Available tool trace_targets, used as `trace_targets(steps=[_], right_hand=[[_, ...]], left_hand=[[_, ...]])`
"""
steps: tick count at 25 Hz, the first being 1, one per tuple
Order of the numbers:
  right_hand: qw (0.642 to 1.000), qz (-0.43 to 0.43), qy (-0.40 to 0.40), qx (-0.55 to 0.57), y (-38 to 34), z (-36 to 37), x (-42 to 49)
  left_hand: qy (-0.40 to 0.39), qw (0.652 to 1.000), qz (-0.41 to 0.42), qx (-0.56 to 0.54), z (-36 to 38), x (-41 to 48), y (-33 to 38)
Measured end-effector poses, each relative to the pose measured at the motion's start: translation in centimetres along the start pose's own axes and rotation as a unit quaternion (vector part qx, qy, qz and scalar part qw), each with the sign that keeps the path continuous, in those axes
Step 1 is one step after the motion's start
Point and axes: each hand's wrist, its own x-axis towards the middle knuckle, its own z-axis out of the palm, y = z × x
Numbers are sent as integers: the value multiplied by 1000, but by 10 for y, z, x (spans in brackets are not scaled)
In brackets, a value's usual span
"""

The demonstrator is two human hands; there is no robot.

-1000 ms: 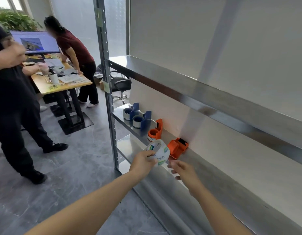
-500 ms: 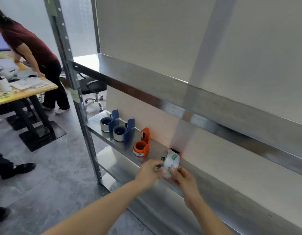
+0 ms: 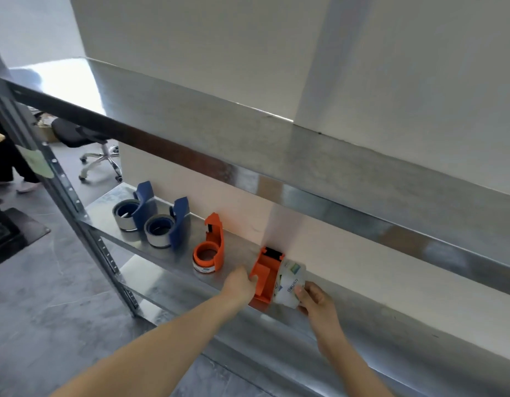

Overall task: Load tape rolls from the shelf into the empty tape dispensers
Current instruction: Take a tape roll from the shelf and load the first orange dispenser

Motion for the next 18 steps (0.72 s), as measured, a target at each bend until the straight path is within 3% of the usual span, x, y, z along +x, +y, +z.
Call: trace_targets(steps=[10,15,18], right_hand=[[995,69,67,7,3,41,-8],[998,38,41,7,-11,61,-24],[995,6,94,-17,-22,74,-27]], left_hand=[[-122,975,43,-182,0,13,-7],[-184,934,52,-301,-15,-7,-1],[-197,925,68,-318,-28,-16,7]])
